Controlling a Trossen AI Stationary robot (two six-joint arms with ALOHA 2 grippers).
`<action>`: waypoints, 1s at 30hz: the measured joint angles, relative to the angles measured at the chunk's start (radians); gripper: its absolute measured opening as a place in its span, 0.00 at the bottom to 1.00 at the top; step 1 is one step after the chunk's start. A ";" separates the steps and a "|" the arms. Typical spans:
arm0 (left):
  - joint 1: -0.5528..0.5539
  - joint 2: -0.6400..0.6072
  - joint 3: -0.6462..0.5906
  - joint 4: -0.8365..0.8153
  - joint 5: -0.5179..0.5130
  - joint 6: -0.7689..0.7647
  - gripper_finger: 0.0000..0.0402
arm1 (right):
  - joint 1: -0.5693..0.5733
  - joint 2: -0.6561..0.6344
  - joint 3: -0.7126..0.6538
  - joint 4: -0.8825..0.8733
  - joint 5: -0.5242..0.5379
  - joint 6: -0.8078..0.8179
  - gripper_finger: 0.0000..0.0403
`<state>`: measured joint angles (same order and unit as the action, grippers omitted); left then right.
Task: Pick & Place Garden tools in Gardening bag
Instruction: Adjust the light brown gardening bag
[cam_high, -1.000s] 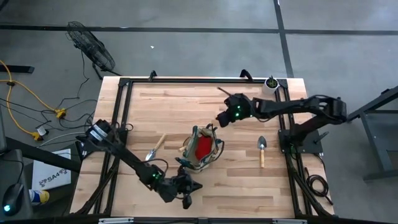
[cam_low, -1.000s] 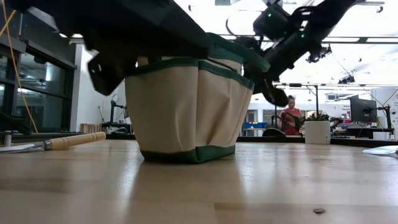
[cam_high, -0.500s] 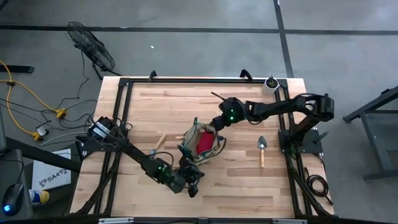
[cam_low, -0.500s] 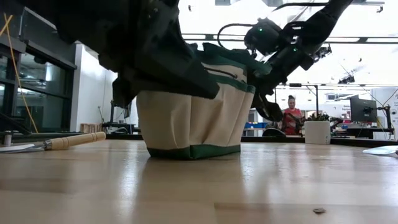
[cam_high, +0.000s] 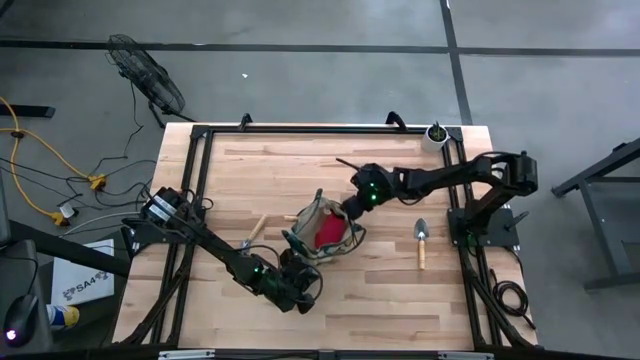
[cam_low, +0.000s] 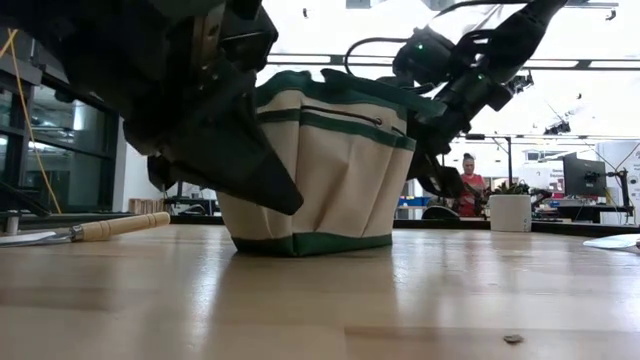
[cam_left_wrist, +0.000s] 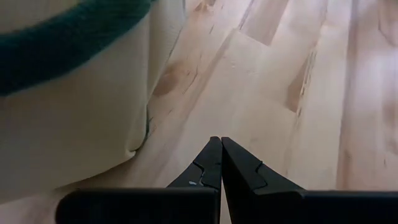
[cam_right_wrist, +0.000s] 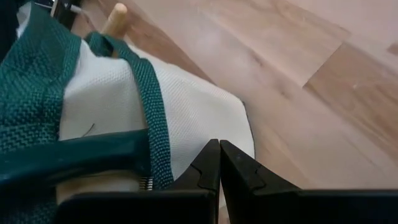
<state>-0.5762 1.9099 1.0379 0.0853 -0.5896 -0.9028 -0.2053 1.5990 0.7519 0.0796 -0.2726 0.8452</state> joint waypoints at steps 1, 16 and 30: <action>0.000 0.000 0.000 -0.009 -0.001 -0.006 0.00 | 0.004 -0.001 0.000 -0.005 0.000 0.000 0.00; 0.001 -0.073 0.002 -0.227 -0.065 -0.071 0.00 | 0.100 -0.020 0.001 -0.054 0.056 0.070 0.00; 0.009 -0.091 0.001 -0.335 -0.071 -0.083 0.00 | 0.256 -0.021 0.001 -0.072 0.184 0.211 0.00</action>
<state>-0.5669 1.8187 1.0384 -0.2499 -0.6605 -0.9861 0.0506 1.5780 0.7525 0.0080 -0.0889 1.0565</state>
